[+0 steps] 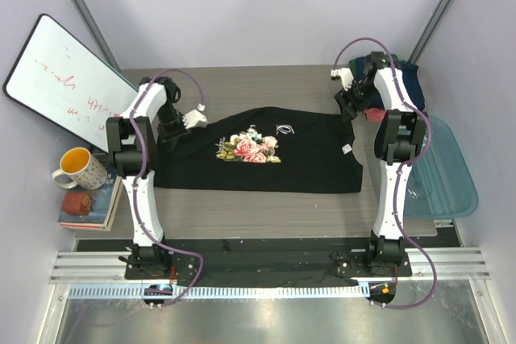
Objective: Fold and stack the t-shirts
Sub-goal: Grap the side of the flattened tshirt furthest away from the robot with both arms
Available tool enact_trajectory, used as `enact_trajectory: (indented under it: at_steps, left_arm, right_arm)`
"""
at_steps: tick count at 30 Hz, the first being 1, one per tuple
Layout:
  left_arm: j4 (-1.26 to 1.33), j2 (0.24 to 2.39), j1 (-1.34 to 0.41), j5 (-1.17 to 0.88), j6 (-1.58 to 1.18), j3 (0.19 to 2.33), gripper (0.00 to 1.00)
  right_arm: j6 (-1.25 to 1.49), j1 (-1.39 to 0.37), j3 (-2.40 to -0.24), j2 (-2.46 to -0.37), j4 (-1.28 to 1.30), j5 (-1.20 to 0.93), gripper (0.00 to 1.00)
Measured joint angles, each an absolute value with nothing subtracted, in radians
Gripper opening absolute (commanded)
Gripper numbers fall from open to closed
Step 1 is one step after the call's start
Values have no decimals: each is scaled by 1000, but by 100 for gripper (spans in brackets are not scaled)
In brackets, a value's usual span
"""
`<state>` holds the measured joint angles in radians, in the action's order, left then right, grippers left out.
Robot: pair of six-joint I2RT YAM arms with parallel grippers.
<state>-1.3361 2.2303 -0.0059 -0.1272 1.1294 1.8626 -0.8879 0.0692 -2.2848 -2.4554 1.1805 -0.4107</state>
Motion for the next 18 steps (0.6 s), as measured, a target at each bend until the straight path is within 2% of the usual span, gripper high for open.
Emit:
enact_trajectory:
  at_steps: [12,15,18]
  left_arm:
    - [-1336,2283,-6,-156,1129,1896,22]
    - [-1336,2289,-7,-159,1128,1897,19]
    - [-1336,2296,-11,-158,1128,1897,7]
  right_arm:
    - [-888,65,-2285,-2455,1181,-411,66]
    - [-888,63,-2285,-2455,1181,-411,66]
    - [-888,62,-2285,-2455,1181,-411,66]
